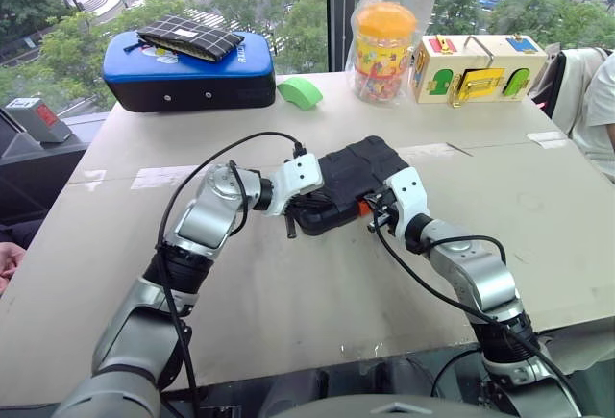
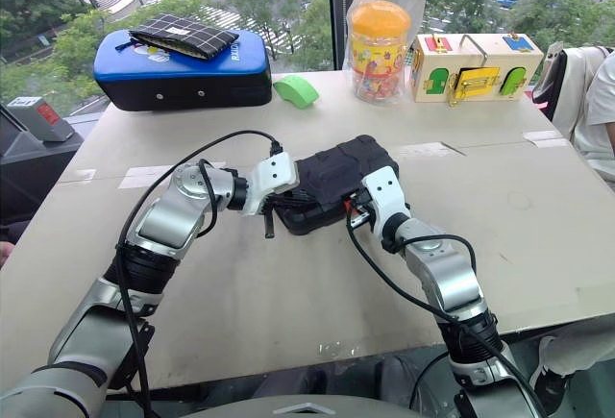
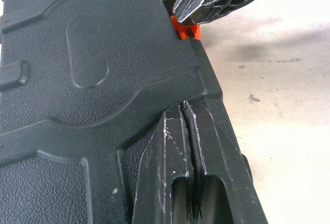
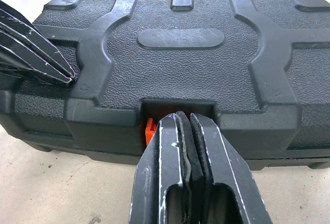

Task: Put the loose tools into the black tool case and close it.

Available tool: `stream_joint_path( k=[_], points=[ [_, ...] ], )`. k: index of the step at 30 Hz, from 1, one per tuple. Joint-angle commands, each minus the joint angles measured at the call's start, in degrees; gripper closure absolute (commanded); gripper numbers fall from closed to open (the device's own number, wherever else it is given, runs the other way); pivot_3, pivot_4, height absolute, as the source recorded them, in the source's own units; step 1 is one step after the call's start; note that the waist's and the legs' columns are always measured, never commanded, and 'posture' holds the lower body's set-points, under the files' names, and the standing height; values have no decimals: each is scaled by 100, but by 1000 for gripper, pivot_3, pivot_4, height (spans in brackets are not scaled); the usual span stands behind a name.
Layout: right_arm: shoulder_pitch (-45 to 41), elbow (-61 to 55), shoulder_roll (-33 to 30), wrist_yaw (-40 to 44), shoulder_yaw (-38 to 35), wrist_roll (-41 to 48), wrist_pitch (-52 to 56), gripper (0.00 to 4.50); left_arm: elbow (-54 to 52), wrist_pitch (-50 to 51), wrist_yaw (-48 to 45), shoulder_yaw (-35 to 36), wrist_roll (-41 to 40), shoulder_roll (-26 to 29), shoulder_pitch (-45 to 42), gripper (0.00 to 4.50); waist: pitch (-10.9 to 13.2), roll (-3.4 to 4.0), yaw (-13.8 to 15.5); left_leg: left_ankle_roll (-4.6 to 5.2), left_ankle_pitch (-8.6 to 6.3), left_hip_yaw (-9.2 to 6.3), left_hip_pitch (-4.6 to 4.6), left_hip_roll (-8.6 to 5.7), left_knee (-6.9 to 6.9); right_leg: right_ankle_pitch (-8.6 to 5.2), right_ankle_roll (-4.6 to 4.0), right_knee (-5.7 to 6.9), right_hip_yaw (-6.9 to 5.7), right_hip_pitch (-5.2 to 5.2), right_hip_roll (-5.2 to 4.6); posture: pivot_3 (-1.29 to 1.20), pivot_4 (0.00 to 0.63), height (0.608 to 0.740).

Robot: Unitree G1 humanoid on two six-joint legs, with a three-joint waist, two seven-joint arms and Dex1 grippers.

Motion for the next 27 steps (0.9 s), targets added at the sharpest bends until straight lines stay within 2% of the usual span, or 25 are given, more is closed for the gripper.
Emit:
stream_joint_path(
  k=[1,8,15,17,21,24,25,26,27],
  points=[
    [463,1007,-98,-52,353,-204,726,4468,148,213,-152,-442,103,19,262,4500,0,0,0,-1,-1,0,0,0,0,0,0,0,0,0,0,0,150,740],
    [459,966,-180,53,403,-125,1124,4468,167,201,-149,-441,103,13,258,4500,-4,-1,0,-21,-13,0,3,2,-2,-3,2,0,2,1,0,0,150,740],
    [420,1000,-160,79,359,-128,1021,4468,178,179,-156,-430,107,39,272,4500,-9,-2,-3,-28,-16,-1,10,6,-5,-19,-10,0,6,7,1,0,150,740],
    [383,974,-109,68,259,-141,619,4468,167,134,-148,-407,86,30,286,4500,-9,-1,-3,-29,-17,-1,10,7,-6,-21,-10,0,9,7,1,0,150,740],
    [476,470,-80,92,64,-217,-852,4468,0,57,-73,-103,-235,-114,391,4500,28,2,10,-32,-19,-9,6,8,-9,-27,-11,-2,12,5,-2,0,150,740],
    [760,-72,246,405,-452,306,-2336,4468,-210,-380,188,633,-945,-619,641,4500,113,9,44,-33,-19,-15,-15,7,-12,-21,10,-8,8,-9,-4,0,150,740],
    [916,-340,55,623,-502,338,-2521,4234,-285,-47,76,795,-1234,-641,618,4500,155,39,83,-30,-17,-19,-28,6,-10,-19,12,-14,4,-16,-5,0,150,740],
    [1056,-545,-151,791,-520,330,-2562,3962,-378,358,-30,957,-1566,-646,594,4500,161,35,106,-11,-3,-33,-92,-2,8,-15,13,-15,-7,-70,-5,0,150,740],
    [1167,-689,-302,864,-557,322,-2534,3674,-447,578,-68,1069,-1777,-645,587,4500,167,30,128,-26,8,-37,-114,-4,15,-13,12,-11,-16,-91,-3,0,150,740]
  ],
)
